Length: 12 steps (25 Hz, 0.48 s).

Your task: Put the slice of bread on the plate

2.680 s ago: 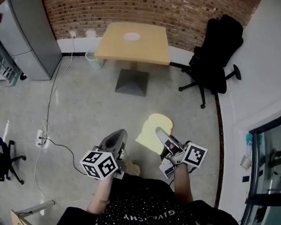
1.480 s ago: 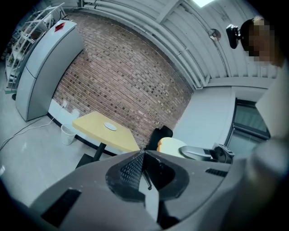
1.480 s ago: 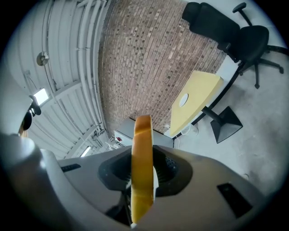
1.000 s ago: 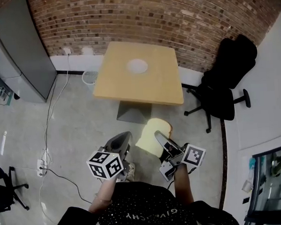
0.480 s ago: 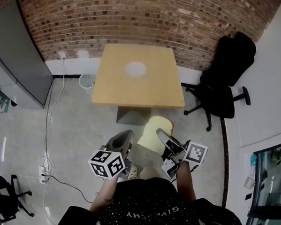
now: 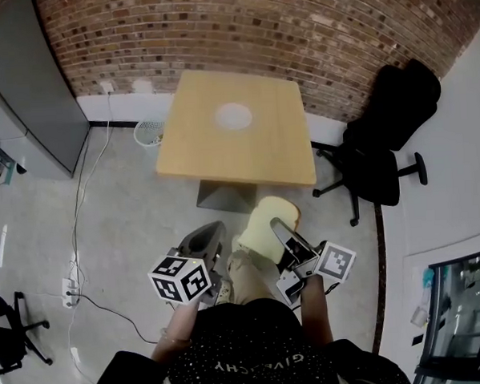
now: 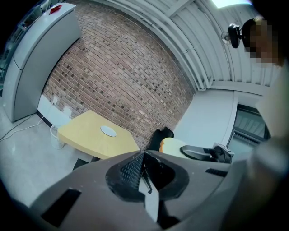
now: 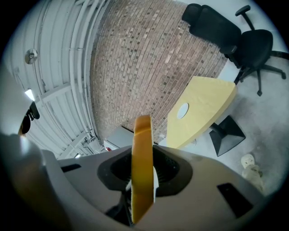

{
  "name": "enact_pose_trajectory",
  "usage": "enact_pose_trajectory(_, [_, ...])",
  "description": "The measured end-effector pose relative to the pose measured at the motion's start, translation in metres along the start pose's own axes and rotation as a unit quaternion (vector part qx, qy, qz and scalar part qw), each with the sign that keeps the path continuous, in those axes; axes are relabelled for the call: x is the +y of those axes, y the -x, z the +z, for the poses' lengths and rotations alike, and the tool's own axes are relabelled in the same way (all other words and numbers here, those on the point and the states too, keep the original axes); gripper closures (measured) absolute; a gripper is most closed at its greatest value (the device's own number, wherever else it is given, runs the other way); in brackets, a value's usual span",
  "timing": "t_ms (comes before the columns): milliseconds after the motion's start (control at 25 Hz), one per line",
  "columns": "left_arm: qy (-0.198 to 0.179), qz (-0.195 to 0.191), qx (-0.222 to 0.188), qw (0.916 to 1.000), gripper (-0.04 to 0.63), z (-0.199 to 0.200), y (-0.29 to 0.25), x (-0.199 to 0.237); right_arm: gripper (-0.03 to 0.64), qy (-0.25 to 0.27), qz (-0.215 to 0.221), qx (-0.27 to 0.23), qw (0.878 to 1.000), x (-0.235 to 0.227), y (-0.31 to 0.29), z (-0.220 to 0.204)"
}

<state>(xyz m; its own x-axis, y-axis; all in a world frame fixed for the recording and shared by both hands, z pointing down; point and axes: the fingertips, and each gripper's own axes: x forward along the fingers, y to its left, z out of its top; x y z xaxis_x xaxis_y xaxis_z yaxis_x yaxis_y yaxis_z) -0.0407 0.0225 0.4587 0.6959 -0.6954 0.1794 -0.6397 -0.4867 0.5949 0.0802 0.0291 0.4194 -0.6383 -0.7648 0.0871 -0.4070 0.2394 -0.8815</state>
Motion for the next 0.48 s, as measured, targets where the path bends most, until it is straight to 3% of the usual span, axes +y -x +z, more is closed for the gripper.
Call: enact_pose_trajectory(480, [-0.003, 0.011, -0.002, 0.9999, 0.586, 0.021, -0.048, 0.017, 0.520, -0.006, 0.003, -0.003, 1.000, -0.027, -0.033, 0.048])
